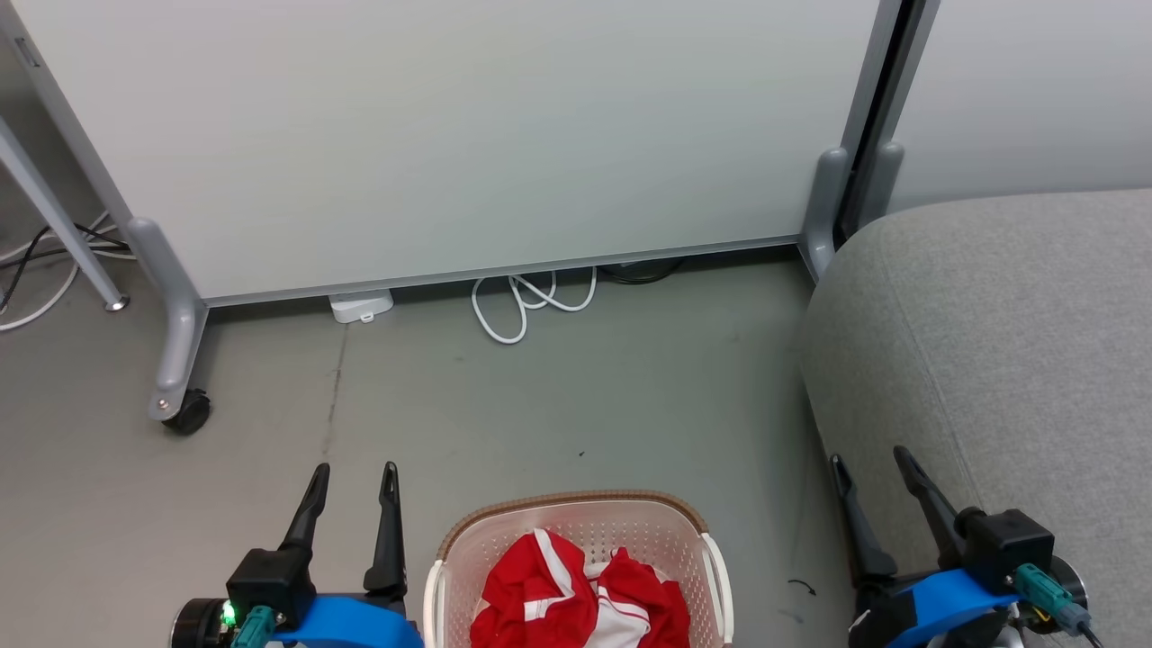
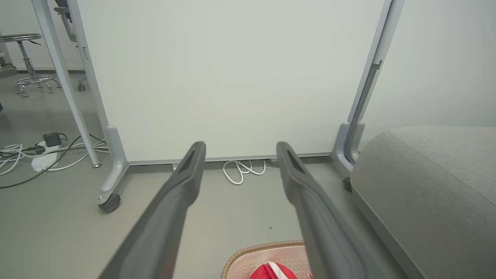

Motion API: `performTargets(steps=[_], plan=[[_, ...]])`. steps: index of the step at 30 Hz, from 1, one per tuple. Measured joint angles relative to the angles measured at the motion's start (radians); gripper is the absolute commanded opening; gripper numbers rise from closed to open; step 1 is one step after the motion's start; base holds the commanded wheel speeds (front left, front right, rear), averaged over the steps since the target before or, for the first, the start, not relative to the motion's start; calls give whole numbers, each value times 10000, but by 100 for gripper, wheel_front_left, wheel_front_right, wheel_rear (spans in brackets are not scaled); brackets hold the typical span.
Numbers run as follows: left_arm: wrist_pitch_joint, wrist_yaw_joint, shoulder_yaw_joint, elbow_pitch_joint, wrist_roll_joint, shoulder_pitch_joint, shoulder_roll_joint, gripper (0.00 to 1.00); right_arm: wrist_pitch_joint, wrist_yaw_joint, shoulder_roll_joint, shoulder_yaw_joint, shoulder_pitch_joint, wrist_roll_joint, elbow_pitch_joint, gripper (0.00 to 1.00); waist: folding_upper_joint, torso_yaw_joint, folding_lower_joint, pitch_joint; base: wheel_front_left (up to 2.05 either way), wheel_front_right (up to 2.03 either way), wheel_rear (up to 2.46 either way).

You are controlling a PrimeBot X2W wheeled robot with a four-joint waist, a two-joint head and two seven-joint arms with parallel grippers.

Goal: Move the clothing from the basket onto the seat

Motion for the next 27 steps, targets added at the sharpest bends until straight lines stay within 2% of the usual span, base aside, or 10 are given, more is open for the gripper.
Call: performTargets(steps=[6, 13, 20, 27], plan=[[-2, -58, -67, 301, 77, 7, -4, 100, 4, 0, -4, 320, -131, 4, -52, 100, 0, -305, 0, 195, 0, 0, 0], [-12, -109, -136, 957, 69, -538, -6, 100, 44, 8, -8, 803, -616, -31, -253, 100, 0, -898, 0, 1011, 0, 0, 0], [-10, -274, -401, 2556, 194, -1678, 102, 100, -100, 10, -13, 1436, -1503, 38, -360, 100, 0, -1714, 0, 2187, 0, 0, 0], [504, -523, -823, 4312, 253, -3220, 548, 100, -316, 10, -23, 1941, -2336, 314, -420, 100, 0, -2451, 1, 3673, 0, 0, 0]])
